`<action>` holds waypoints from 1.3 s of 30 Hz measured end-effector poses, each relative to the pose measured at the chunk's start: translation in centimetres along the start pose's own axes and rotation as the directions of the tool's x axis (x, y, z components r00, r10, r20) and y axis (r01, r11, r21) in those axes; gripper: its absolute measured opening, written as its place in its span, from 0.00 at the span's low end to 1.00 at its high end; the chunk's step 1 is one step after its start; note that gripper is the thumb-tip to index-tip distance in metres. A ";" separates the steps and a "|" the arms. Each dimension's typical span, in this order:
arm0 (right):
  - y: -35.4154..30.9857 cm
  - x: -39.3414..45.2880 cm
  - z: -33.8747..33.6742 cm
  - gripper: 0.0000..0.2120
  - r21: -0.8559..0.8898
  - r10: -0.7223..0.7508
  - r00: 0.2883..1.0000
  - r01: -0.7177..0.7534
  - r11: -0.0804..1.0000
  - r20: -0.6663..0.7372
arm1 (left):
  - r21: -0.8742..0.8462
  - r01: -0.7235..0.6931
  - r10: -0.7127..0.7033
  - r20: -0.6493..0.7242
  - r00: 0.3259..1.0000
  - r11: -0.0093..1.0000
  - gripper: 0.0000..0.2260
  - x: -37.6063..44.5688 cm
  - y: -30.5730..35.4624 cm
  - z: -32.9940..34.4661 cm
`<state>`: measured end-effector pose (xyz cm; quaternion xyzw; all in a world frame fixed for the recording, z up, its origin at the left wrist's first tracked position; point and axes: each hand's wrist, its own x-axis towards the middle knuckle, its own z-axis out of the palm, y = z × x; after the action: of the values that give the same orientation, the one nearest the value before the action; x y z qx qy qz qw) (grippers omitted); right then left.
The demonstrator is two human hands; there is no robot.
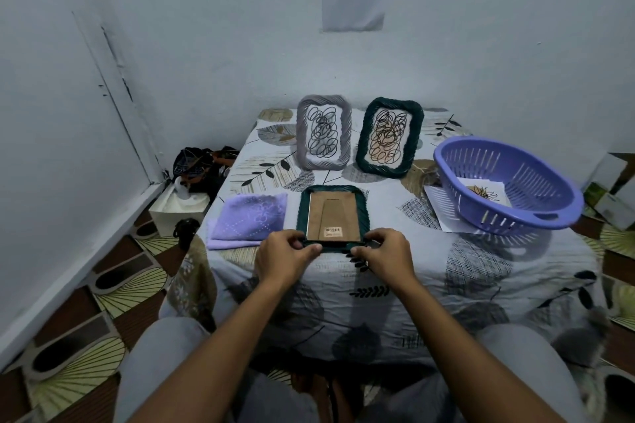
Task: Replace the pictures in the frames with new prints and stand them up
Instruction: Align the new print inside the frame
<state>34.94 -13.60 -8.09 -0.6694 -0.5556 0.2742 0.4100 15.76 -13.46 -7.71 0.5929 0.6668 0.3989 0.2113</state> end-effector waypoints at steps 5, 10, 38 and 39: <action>0.5 0.5 0.2 0.18 0.015 0.030 0.999 -0.030 0.999 0.016 | -0.012 0.061 -0.061 0.030 0.998 0.998 0.21 0.3 -0.1 0.1; 0.4 1.0 0.1 0.17 -0.008 0.039 0.999 -0.039 0.999 0.008 | -0.010 0.092 -0.091 0.069 0.993 0.996 0.21 0.5 0.1 0.0; 0.6 0.2 -0.8 0.15 -0.281 -0.227 0.971 0.239 0.929 0.075 | 0.152 -0.207 0.187 0.134 0.973 0.966 0.20 0.8 -0.1 -0.8; 0.6 0.1 -0.8 0.15 -0.293 -0.231 0.970 0.244 0.924 0.081 | 0.145 -0.218 0.198 0.142 0.970 0.965 0.19 0.9 -0.2 -0.8</action>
<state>35.98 -13.69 -8.21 -0.6453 -0.6769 0.1497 0.3209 14.86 -12.85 -7.26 0.6987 0.6159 0.3260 0.1619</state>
